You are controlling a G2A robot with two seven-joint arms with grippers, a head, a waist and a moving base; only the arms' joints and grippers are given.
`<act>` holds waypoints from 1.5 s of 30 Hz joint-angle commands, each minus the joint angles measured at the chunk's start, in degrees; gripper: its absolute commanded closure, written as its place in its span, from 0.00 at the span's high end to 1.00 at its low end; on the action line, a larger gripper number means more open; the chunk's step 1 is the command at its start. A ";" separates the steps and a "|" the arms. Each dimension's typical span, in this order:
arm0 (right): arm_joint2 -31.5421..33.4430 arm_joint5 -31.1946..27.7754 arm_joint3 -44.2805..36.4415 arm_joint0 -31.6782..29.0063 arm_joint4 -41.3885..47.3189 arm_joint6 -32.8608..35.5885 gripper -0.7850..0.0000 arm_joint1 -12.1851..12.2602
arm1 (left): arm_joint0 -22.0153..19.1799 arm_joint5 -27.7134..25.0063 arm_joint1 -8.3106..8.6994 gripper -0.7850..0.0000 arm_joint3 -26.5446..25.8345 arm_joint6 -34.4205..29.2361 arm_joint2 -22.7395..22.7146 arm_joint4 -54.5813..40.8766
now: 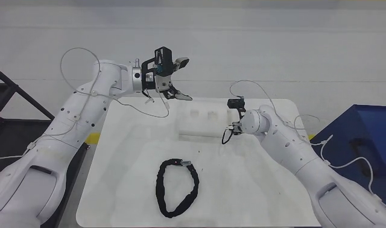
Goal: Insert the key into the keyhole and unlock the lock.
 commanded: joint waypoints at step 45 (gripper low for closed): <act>45.93 -26.05 -52.01 -21.85 24.12 22.28 0.00 13.09 | 0.00 0.00 0.00 1.00 0.00 0.00 0.00 -0.01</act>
